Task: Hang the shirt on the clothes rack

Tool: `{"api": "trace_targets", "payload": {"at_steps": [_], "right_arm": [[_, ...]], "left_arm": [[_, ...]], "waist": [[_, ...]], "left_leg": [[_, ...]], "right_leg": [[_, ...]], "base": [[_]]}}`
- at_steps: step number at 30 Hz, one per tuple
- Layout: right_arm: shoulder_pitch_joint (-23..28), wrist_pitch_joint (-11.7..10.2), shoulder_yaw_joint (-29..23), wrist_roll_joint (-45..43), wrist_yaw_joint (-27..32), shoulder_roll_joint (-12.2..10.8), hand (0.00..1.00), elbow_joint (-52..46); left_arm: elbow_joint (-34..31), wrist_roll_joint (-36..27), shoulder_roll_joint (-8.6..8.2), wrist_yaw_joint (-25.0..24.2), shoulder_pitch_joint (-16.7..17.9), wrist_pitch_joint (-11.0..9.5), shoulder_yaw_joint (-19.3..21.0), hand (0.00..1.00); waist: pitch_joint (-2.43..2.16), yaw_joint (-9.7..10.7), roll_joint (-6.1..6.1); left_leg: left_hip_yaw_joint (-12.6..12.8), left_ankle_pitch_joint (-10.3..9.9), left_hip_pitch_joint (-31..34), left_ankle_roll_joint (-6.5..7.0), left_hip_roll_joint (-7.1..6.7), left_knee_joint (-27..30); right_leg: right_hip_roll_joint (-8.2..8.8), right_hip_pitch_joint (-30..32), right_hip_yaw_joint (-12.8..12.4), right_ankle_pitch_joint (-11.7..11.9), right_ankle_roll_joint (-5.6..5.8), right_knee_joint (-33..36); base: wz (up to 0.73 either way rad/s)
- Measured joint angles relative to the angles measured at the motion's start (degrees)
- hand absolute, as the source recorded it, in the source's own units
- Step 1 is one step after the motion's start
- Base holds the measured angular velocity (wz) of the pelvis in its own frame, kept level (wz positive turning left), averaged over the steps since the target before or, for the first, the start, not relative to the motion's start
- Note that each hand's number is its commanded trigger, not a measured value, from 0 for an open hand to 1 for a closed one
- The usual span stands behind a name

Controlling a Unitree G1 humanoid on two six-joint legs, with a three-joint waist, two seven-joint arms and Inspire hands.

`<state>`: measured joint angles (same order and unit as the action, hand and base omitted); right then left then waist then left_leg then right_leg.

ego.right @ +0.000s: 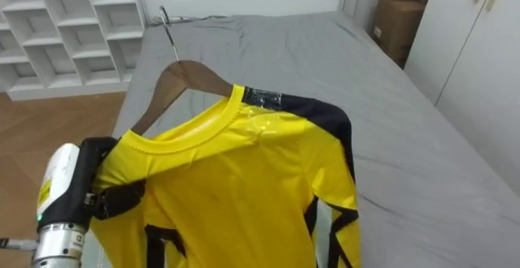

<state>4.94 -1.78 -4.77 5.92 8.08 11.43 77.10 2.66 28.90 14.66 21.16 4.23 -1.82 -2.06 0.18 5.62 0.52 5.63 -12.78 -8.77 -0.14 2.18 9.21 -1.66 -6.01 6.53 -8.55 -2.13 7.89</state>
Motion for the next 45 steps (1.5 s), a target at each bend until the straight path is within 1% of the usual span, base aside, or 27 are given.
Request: {"api": "trace_targets", "payload": {"at_steps": [2,4,7,9,11,14,18,22,26,28,32,36,38,40,44,45], "right_arm": [[0.29,0.8,-0.56,-2.71,2.14,0.99,0.0,-1.19],[0.77,1.89,-1.97,-8.49,5.37,1.57,0.0,-4.48],[0.8,1.89,-3.81,-15.01,8.69,1.93,0.0,-8.66],[0.79,1.9,-3.81,-17.64,10.46,1.99,0.0,-10.59],[0.67,1.84,-3.81,-20.37,11.7,2.0,0.0,-13.44],[0.85,1.76,-3.82,-24.76,13.32,1.95,0.0,-19.23],[3.46,1.7,-3.81,-30.1,15.5,1.94,0.0,-32.14],[5.15,1.38,-3.86,-34.56,16.0,1.95,0.0,-42.62],[6.27,0.94,-3.83,-36.14,15.5,1.95,0.0,-51.44],[7.44,0.5,-3.84,-39.68,14.52,1.94,0.0,-57.01],[7.78,-0.31,-3.82,-42.51,14.37,1.94,0.0,-62.38],[7.76,-1.91,-3.89,-43.43,14.26,1.98,0.0,-68.04],[7.42,-2.06,-3.89,-44.44,14.1,2.04,0.0,-70.54],[7.02,-2.6,-3.84,-44.6,13.74,2.22,0.0,-72.51],[5.82,-2.6,-3.27,-44.61,12.89,2.45,0.0,-74.13],[5.29,-2.55,-3.19,-44.86,12.52,2.47,0.0,-74.86]], "left_arm": [[-0.24,-0.02,0.14,0.11,0.24,0.44,0.37,1.0],[-2.41,0.05,0.14,0.72,2.49,1.28,0.6,1.0],[-4.05,0.0,0.14,0.78,4.54,1.64,0.63,1.0],[-4.56,0.0,0.25,0.79,4.55,1.67,0.74,1.0],[-4.87,-0.02,0.58,0.89,4.54,1.66,0.97,1.0],[-4.88,-0.07,0.53,0.87,4.56,1.65,1.98,1.0],[-5.34,0.48,0.53,0.48,4.58,1.72,2.69,1.0],[-7.28,0.48,0.49,-0.81,5.15,1.74,2.87,1.0],[-7.94,0.74,0.49,-0.83,5.26,1.73,2.91,1.0],[-7.94,2.6,0.49,-0.89,5.42,1.73,2.95,1.0],[-7.93,4.42,0.47,-1.64,5.43,1.71,2.96,1.0],[-7.94,4.55,0.47,-2.15,5.41,1.35,3.0,1.0],[-7.94,4.55,0.47,-2.39,5.4,1.28,3.05,1.0],[-7.93,4.58,0.47,-2.96,5.4,1.2,3.08,1.0],[-7.94,4.49,0.48,-2.96,5.37,1.06,3.08,1.0],[-7.93,4.49,0.47,-2.96,5.36,1.0,3.08,1.0]], "waist": [[0.03,-0.5,0.17],[0.01,-0.82,0.69],[-0.15,-0.78,1.33],[-0.36,-1.13,1.7],[-0.36,-1.24,1.8],[-0.3,-1.53,1.85],[-0.21,-1.55,1.92],[-0.08,-1.53,1.99],[-0.06,-1.47,1.82],[-0.06,-1.31,1.83],[-0.04,-1.34,1.82],[-0.03,-1.31,1.79],[-0.02,-1.54,1.63],[0.1,-1.6,1.44],[0.18,-1.78,1.1],[0.25,-2.22,1.04]], "left_leg": [[-0.02,0.0,0.0,0.0,0.0,0.03],[0.0,0.0,0.04,0.0,0.03,0.1],[-0.1,0.0,0.05,0.0,0.04,0.22],[0.1,0.0,0.04,0.0,0.07,0.22],[0.1,0.0,0.08,0.0,0.07,0.22],[0.34,0.0,0.04,0.0,0.07,0.17],[0.27,0.0,0.15,-0.01,0.07,0.17],[-0.01,0.0,0.06,-0.01,0.02,0.15],[0.33,0.0,0.0,-0.01,0.08,0.06],[0.47,0.0,-0.12,-0.01,0.11,0.05],[0.64,0.0,-0.3,-0.01,0.11,0.05],[0.99,-0.01,-0.31,-0.01,0.11,0.05],[1.31,-0.01,0.0,-0.01,0.13,0.04],[1.67,-0.01,0.04,-0.01,0.14,0.07],[2.17,-0.01,-0.34,-0.01,0.18,0.05],[2.28,-0.01,-0.5,-0.01,0.23,0.02]], "right_leg": [[0.0,0.01,0.01,0.0,0.0,0.09],[-0.03,0.17,0.02,0.0,-0.01,0.22],[-0.03,0.13,0.21,0.02,-0.04,0.08],[-0.04,0.11,0.23,0.02,-0.05,0.08],[-0.03,0.12,0.23,0.03,-0.05,0.14],[-0.04,-0.02,-0.01,0.03,-0.05,0.19],[-0.03,-0.05,0.11,0.03,-0.04,0.06],[0.08,0.07,0.58,0.03,-0.04,-0.01],[0.06,0.16,0.43,0.03,-0.04,0.03],[0.0,0.08,0.23,0.04,-0.05,0.1],[0.02,0.08,0.07,0.04,-0.05,0.31],[0.06,0.31,-0.17,0.03,-0.04,0.48],[0.05,0.89,-0.49,0.02,-0.04,0.81],[-0.01,1.06,-0.94,0.06,-0.05,0.98],[-0.12,1.3,-1.59,0.06,-0.05,1.59],[-0.16,1.38,-1.77,0.05,-0.06,1.97]], "base": [[0.0],[0.0],[0.02],[0.0],[0.0],[-0.04],[0.01],[0.04],[-0.03],[-0.04],[-0.01],[-0.04],[-0.07],[-0.08],[-0.09],[-0.13]]}}
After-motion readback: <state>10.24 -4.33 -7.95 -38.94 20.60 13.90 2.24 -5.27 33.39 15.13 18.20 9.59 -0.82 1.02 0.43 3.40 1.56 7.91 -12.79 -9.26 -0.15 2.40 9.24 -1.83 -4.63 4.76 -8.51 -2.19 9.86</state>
